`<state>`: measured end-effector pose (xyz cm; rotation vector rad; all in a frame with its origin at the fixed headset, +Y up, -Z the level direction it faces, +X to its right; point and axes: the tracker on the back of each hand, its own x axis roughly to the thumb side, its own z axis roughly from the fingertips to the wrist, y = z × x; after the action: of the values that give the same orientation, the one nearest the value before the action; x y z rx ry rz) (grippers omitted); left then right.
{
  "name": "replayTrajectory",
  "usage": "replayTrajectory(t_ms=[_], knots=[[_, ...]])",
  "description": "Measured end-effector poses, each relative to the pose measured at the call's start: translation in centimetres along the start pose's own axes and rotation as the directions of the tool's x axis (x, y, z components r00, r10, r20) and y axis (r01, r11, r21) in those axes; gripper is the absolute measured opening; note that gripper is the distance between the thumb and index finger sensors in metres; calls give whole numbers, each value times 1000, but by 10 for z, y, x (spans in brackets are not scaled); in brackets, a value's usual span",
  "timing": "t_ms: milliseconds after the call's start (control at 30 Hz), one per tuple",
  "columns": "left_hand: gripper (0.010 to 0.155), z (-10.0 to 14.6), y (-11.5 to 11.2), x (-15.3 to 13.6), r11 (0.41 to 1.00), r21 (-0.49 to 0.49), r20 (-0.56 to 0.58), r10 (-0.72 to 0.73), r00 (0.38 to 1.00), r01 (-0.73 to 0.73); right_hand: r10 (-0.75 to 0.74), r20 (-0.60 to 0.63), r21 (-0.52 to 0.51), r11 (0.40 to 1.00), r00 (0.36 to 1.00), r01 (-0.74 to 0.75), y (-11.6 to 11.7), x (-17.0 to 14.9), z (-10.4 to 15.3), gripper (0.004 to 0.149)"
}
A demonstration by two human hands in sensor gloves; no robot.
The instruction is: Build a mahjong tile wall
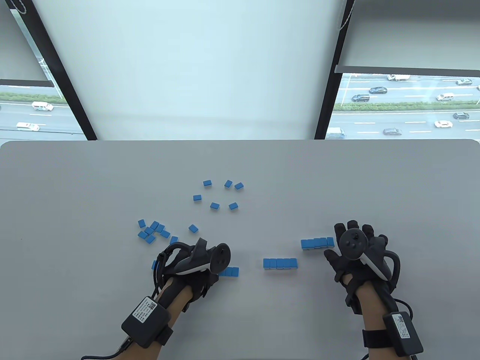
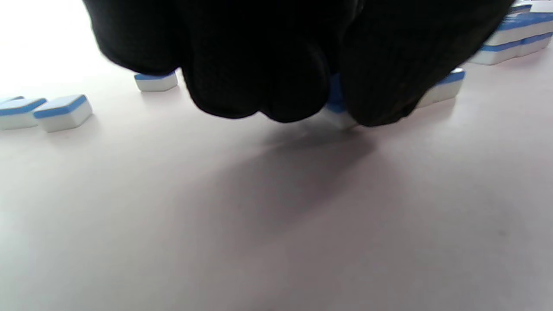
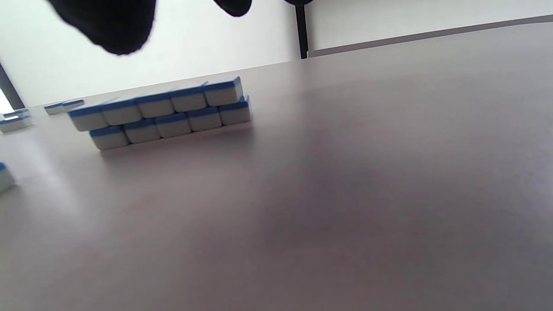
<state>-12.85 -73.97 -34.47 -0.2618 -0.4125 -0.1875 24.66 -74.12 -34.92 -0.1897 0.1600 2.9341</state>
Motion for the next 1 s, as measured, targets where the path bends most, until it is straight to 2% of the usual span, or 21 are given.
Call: replayTrajectory(t_ms=[200,433,600,767,900,1000], knots=[[61,0,-1,3,1000,2,0,-15,1000,15,-3,2,-3,1000,1000,3,0,0,0,79],[67,6,8,-11,998,-14,-9,67,998,-67,-7,2,-8,1000,1000,7,0,0,0,79],[66,20,26,-36,991,89,-72,111,991,-104,-12,2,-9,1000,1000,12,-1,-1,0,79],[66,27,33,-62,978,193,-147,113,983,-83,-10,7,-12,1000,1000,10,-1,-1,0,79],[66,26,30,-79,970,230,-183,122,975,-78,-13,7,-13,1000,1000,13,-1,-1,0,79],[67,22,24,-89,973,219,-211,123,970,-75,-14,7,-13,1000,1000,14,-1,-1,0,79]])
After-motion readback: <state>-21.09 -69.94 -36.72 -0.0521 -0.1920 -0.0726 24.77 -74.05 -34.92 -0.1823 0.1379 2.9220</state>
